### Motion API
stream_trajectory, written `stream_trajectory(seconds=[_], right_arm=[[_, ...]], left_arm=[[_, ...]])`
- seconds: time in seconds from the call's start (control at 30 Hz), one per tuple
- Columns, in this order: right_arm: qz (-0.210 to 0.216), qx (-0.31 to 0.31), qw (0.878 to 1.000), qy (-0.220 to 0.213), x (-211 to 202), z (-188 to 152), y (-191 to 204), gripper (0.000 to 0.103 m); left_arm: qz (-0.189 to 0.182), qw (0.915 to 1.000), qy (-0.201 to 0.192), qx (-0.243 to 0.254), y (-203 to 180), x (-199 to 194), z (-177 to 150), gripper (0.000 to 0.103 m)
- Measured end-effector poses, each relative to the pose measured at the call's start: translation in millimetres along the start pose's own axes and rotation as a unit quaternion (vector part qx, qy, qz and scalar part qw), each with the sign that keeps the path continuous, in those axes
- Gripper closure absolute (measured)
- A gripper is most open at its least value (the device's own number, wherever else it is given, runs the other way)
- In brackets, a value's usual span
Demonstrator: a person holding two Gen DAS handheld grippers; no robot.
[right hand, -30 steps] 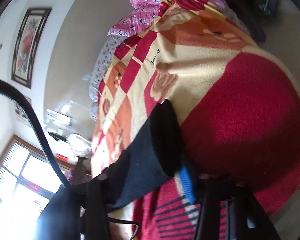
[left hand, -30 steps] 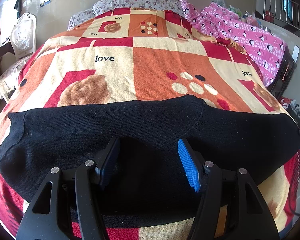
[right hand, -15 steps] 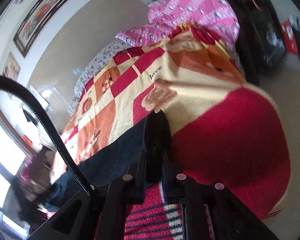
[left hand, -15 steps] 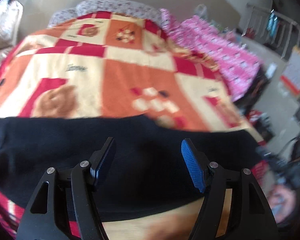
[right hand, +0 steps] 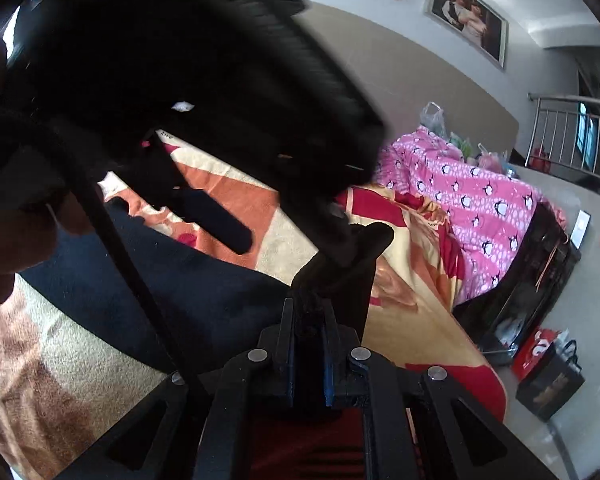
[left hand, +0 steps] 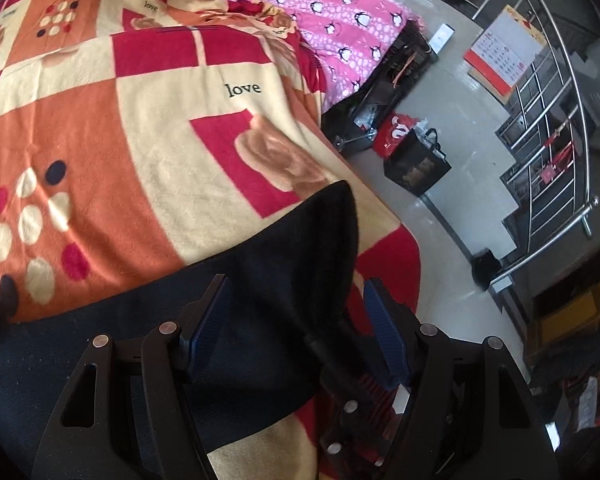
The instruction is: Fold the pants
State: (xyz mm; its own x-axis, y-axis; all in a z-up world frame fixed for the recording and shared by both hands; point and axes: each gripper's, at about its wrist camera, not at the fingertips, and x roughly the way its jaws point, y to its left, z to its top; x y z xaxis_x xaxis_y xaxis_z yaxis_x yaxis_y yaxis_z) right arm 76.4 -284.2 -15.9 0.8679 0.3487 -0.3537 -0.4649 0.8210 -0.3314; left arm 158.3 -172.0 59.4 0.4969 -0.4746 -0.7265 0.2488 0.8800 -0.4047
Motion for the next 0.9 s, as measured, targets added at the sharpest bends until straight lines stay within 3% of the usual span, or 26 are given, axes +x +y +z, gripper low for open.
stream_trajectory(seconds=[0.17, 0.27, 0.3, 0.33, 0.37, 0.47, 0.67, 0.9], right_arm=[[-0.005, -0.046, 0.999, -0.020, -7, -7, 15, 0.094], [-0.012, -0.071, 0.997, -0.036, -11, -10, 24, 0.094], [-0.014, -0.074, 0.996, -0.037, -11, -10, 25, 0.094], [-0.014, -0.075, 0.996, -0.036, -12, -10, 25, 0.094], [-0.013, -0.075, 0.996, -0.036, -12, -11, 25, 0.094], [-0.009, -0.078, 0.996, -0.037, -11, -11, 23, 0.094], [0.001, -0.101, 0.994, -0.045, -20, -2, 28, 0.094], [0.072, -0.144, 0.985, -0.058, -38, 30, 70, 0.094]], left_arm=[[0.010, 0.9999, 0.013, -0.004, 4, 11, 5, 0.034], [0.003, 0.9999, -0.003, -0.014, 7, 11, 7, 0.036], [-0.008, 0.9997, -0.011, -0.022, 11, 10, 7, 0.052], [-0.021, 0.9993, -0.009, -0.028, 14, 10, 7, 0.082], [-0.033, 0.9988, -0.002, -0.035, 18, 11, 8, 0.089], [-0.044, 0.9981, -0.005, -0.042, 22, 10, 9, 0.093], [-0.035, 0.9969, -0.057, -0.043, 33, -22, -11, 0.094], [-0.010, 0.9916, -0.106, -0.073, 92, -83, -49, 0.094]])
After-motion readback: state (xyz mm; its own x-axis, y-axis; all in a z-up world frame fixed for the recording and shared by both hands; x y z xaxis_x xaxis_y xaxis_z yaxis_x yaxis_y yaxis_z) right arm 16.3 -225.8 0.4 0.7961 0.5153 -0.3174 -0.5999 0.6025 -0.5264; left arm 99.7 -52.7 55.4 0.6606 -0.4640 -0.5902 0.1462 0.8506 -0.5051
